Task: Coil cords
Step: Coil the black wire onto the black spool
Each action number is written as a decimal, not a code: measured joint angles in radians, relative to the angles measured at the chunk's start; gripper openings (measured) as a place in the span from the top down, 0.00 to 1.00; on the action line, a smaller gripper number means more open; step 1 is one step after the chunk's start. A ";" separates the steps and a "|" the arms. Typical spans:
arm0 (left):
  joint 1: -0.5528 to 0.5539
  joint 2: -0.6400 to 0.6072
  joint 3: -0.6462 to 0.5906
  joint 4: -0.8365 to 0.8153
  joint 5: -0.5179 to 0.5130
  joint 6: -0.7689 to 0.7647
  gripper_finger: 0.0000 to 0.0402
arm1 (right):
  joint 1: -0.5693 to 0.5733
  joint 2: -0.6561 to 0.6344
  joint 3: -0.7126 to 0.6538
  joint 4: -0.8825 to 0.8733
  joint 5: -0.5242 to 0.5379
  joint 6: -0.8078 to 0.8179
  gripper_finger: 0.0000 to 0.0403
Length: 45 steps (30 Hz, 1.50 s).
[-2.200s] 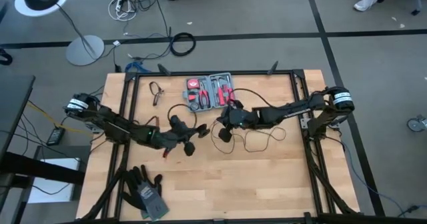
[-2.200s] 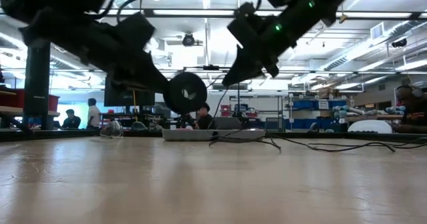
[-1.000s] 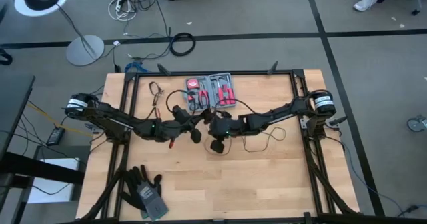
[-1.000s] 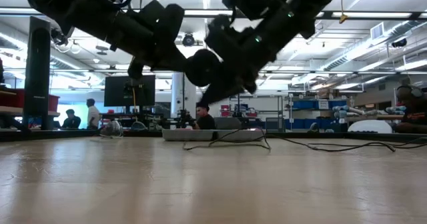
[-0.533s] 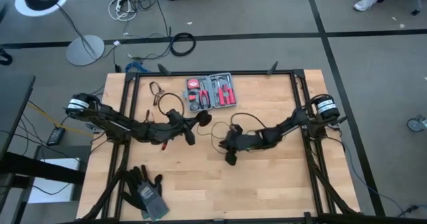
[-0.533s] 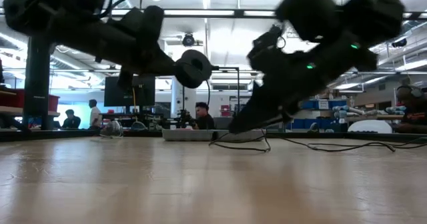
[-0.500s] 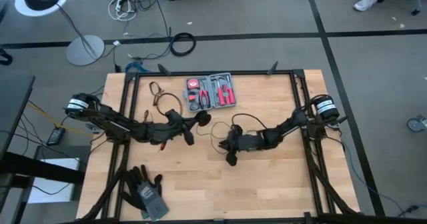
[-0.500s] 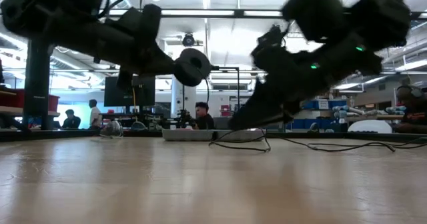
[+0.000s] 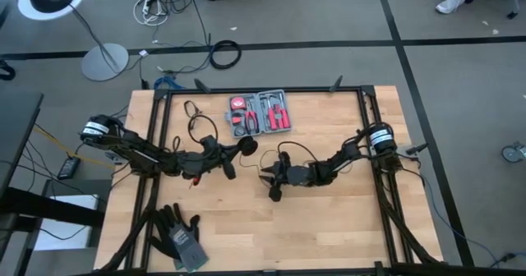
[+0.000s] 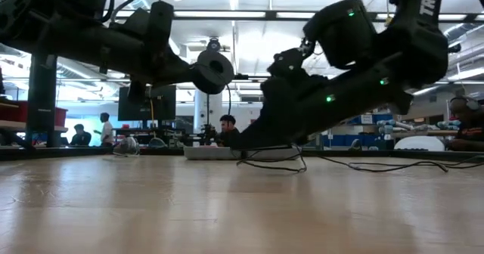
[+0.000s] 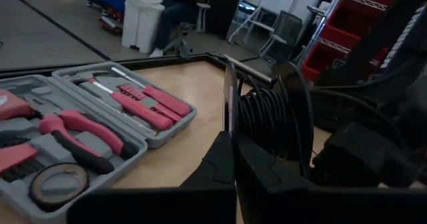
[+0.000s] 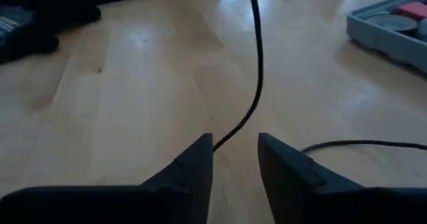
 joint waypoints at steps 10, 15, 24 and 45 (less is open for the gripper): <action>-0.001 0.000 0.001 -0.003 0.023 0.002 1.00 | -0.028 0.017 0.034 0.012 0.002 0.027 0.67; -0.001 0.000 0.000 0.009 0.028 0.003 1.00 | -0.039 0.017 0.038 -0.010 -0.007 0.064 0.75; -0.007 0.000 0.001 0.019 0.167 0.059 1.00 | -0.065 -0.058 0.037 -0.233 -0.010 0.119 0.99; -0.024 0.000 0.007 -0.110 0.217 0.079 1.00 | -0.243 -0.540 0.085 -0.908 -0.134 0.116 1.00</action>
